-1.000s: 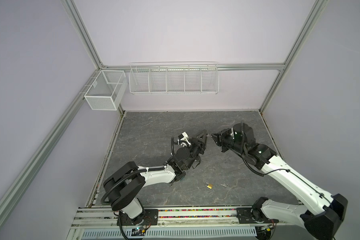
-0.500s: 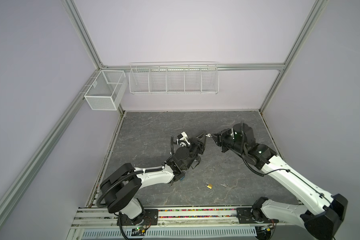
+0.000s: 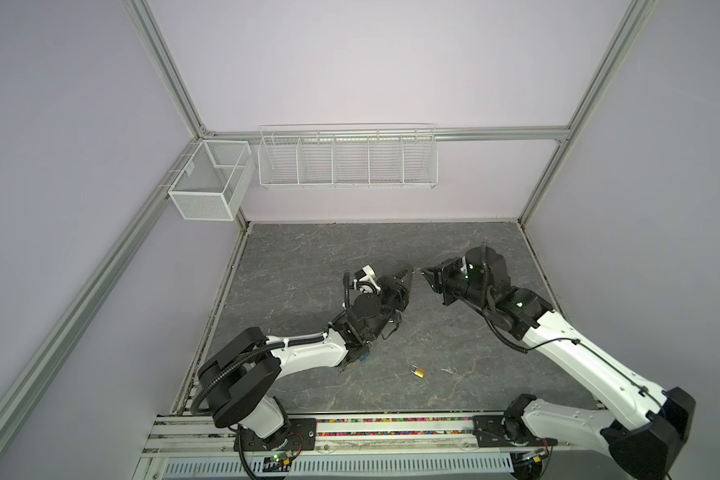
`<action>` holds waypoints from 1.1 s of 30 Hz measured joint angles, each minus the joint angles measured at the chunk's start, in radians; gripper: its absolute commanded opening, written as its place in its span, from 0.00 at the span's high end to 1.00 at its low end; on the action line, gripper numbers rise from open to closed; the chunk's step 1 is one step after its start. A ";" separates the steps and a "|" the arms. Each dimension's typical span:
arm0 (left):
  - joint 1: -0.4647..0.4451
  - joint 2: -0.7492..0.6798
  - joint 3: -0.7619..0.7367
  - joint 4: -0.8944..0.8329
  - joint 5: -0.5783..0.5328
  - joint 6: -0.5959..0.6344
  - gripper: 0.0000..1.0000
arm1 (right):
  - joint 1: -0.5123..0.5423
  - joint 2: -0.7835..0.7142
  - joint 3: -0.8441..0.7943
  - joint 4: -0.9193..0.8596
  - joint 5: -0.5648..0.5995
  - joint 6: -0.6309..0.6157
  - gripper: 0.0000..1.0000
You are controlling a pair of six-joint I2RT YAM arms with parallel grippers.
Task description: Unlock with the key
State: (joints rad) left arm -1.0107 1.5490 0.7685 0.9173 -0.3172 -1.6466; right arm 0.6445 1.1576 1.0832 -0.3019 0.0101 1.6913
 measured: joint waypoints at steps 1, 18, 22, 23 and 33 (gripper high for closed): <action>0.000 -0.001 0.000 -0.005 0.000 0.000 0.89 | 0.001 0.000 0.000 0.000 0.000 0.000 0.94; 0.000 -0.017 0.000 -0.026 -0.009 0.002 0.98 | 0.007 0.000 0.000 -0.009 -0.003 0.000 0.94; 0.001 -0.018 0.000 -0.029 -0.008 0.006 1.00 | 0.007 0.000 0.000 -0.010 -0.003 -0.001 0.92; 0.002 -0.018 0.000 -0.032 -0.006 0.008 1.00 | 0.007 0.000 0.000 -0.011 -0.003 -0.002 0.89; 0.075 -0.037 0.008 -0.088 0.113 0.074 1.00 | -0.006 0.000 0.010 -0.021 -0.062 -0.128 0.52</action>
State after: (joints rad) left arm -0.9356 1.5116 0.7769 0.8291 -0.2043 -1.5723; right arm 0.6384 1.1576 1.0935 -0.3225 -0.0517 1.5635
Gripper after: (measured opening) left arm 0.047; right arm 0.427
